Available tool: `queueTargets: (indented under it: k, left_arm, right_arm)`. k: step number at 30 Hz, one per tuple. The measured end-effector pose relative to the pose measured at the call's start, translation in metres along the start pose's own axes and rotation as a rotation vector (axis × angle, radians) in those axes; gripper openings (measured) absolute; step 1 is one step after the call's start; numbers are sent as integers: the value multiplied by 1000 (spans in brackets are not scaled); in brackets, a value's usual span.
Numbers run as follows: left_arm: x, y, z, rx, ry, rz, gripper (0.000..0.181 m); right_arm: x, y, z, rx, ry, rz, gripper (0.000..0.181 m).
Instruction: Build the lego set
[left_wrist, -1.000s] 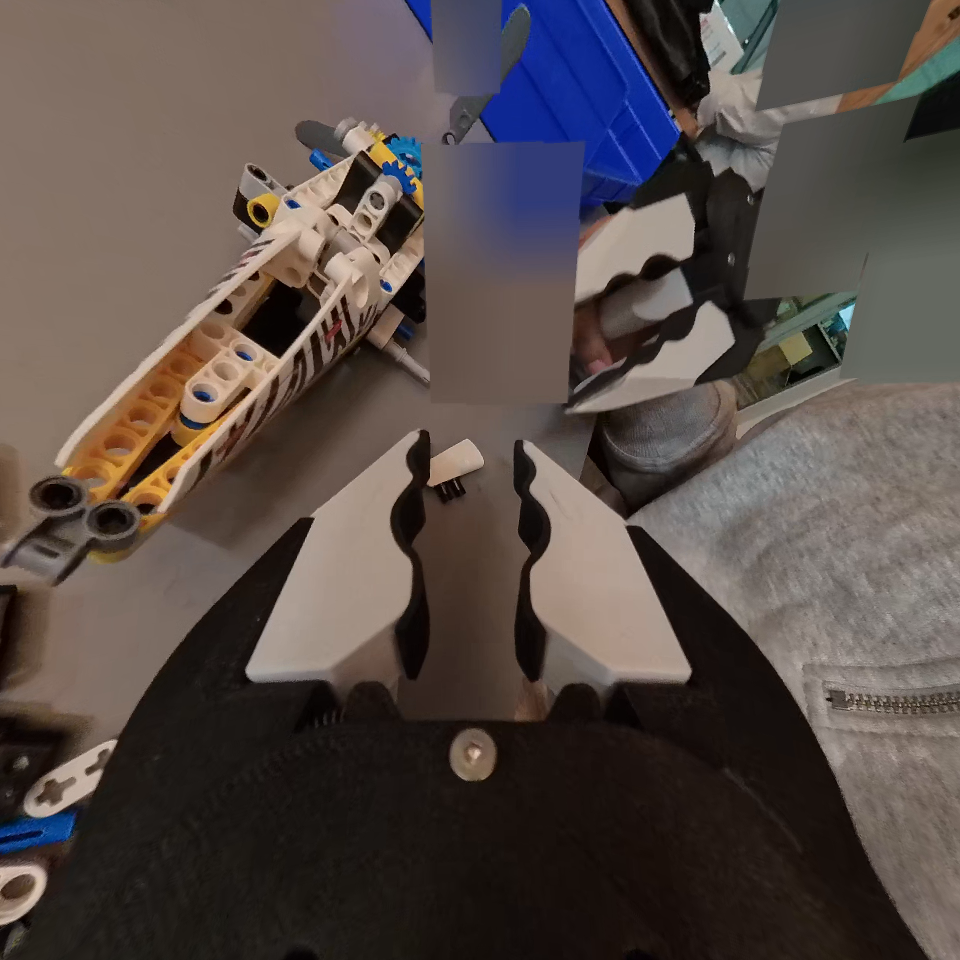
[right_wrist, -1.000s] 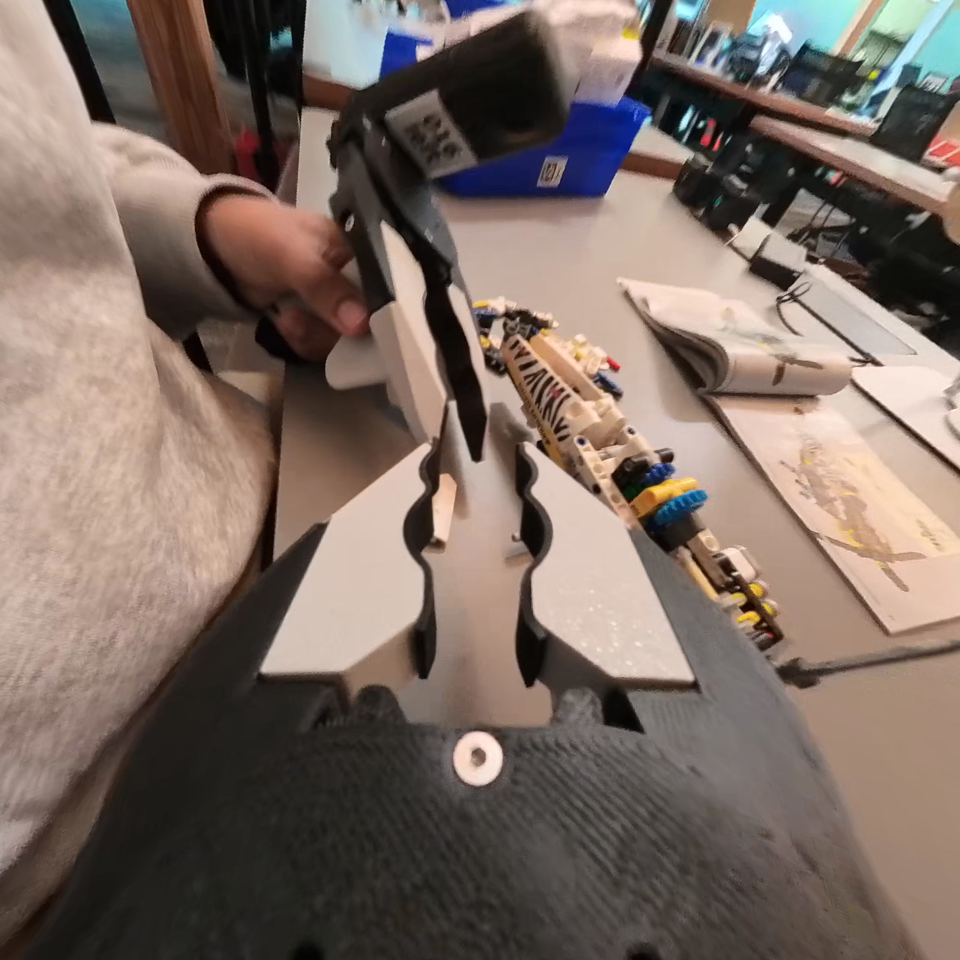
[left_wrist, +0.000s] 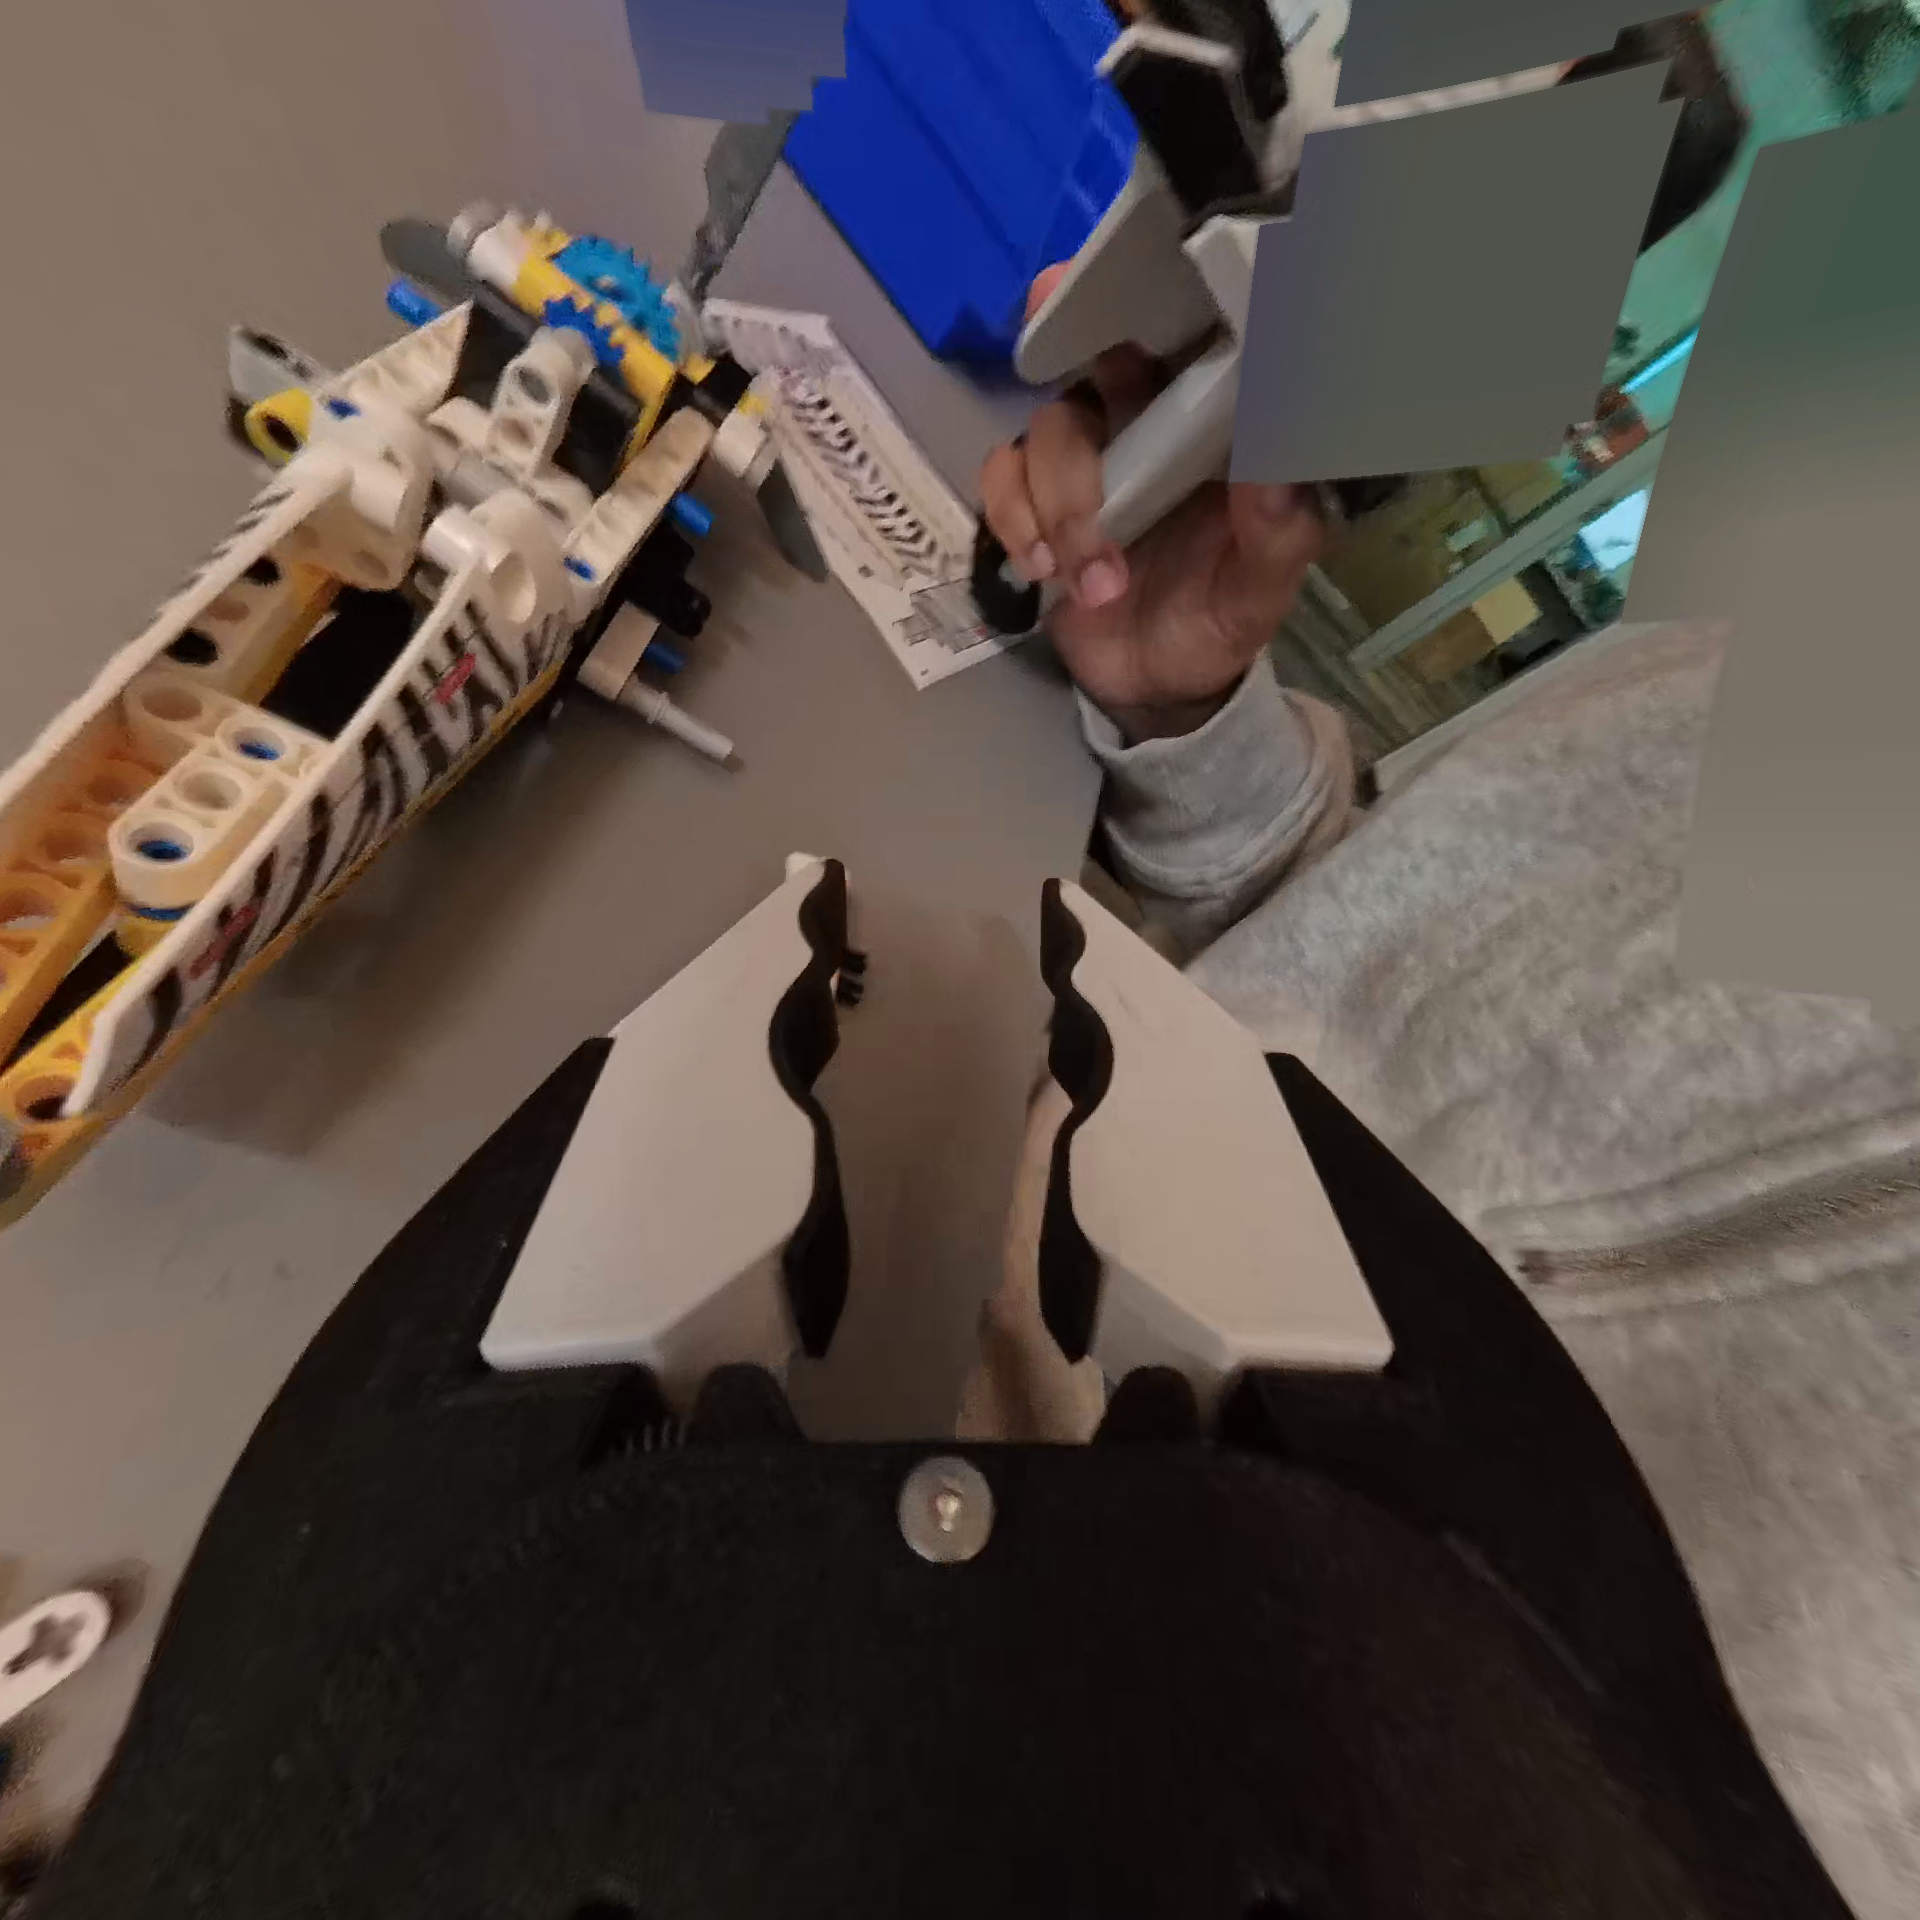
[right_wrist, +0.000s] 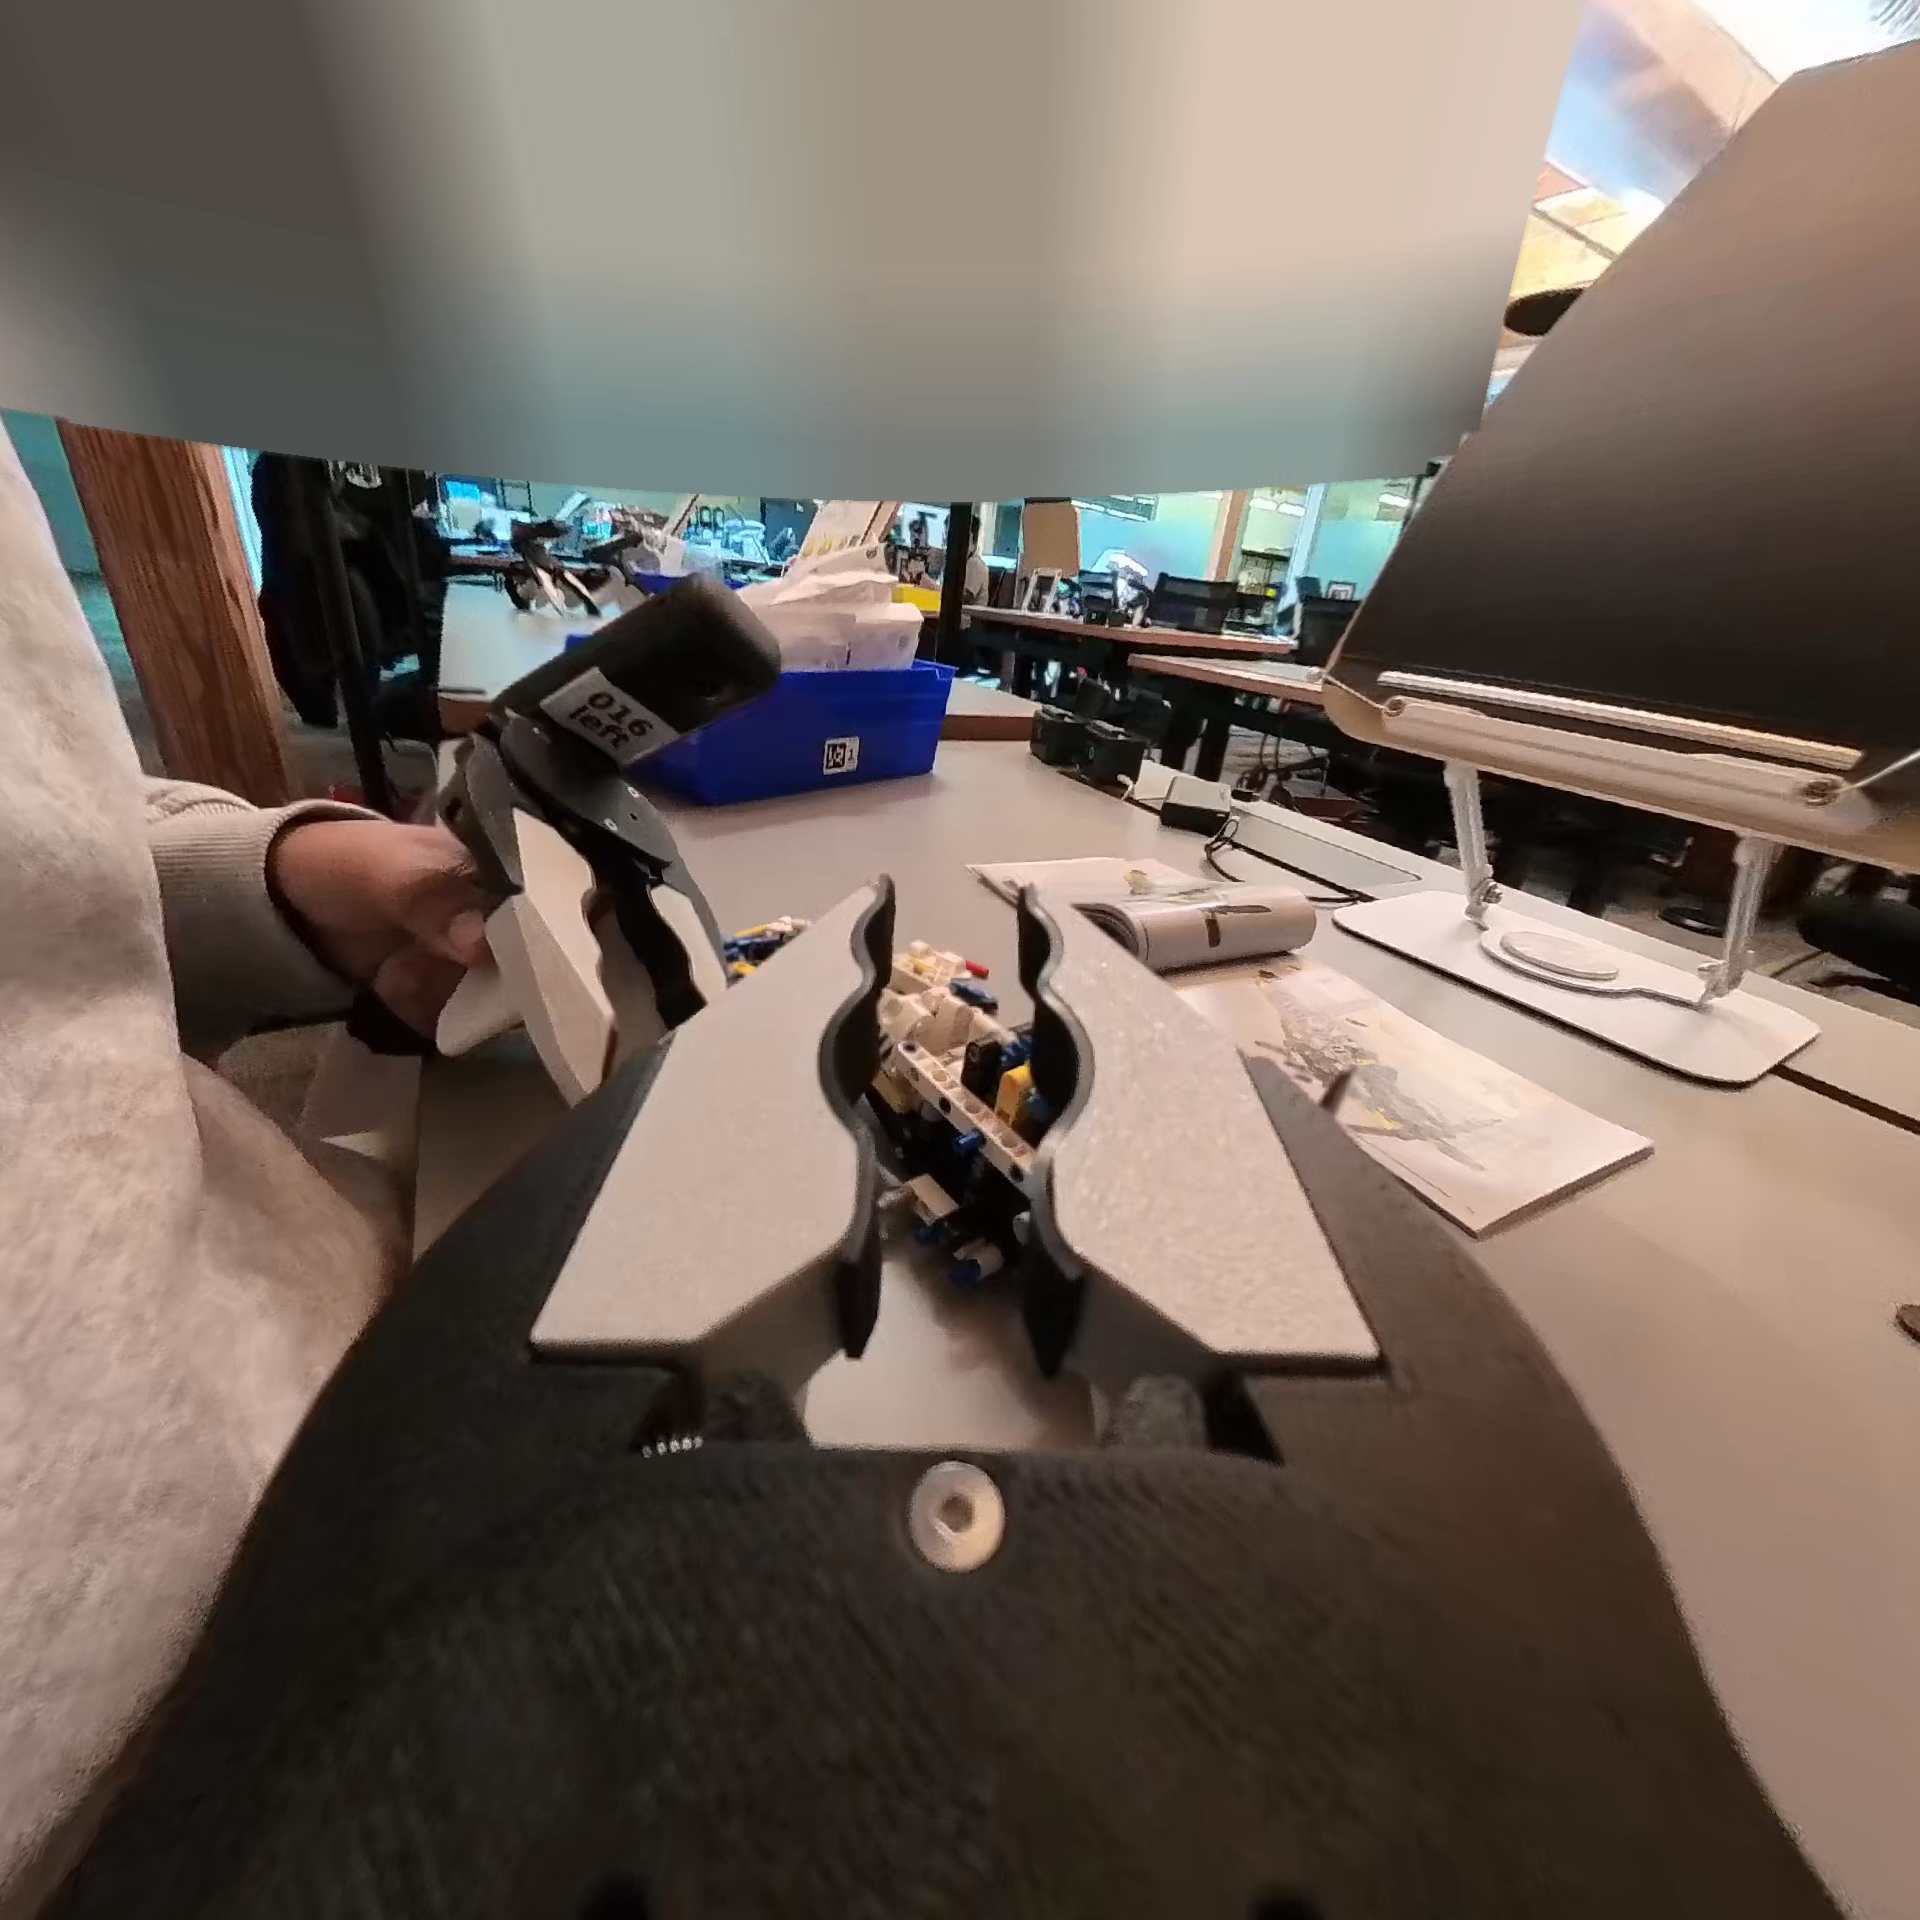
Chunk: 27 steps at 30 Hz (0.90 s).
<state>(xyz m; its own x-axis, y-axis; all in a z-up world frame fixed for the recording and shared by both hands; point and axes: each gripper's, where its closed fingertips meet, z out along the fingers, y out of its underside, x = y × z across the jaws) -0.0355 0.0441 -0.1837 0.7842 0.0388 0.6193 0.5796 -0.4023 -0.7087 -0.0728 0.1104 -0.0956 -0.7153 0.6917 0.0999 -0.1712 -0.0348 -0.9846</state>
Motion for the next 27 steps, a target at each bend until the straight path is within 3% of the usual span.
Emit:
queueTargets:
  k: [10,14,19,22,27]
  left_arm:
    - [40,-19,6,115,100,162,36]
    - [52,-14,17,112,98,208,36]
    - [52,1,40,56,43,234,36]
    - [59,3,51,39,72,185,36]
    - [68,-8,64,63,108,121,36]
  right_arm:
    - [7,-5,-6,6,76,-47,16]
    - [18,-10,-33,-49,122,-6,20]
    - [44,-11,-88,-142,289,7,22]
    - [52,14,-110,-265,363,111,24]
    - [48,79,-136,-540,436,343,38]
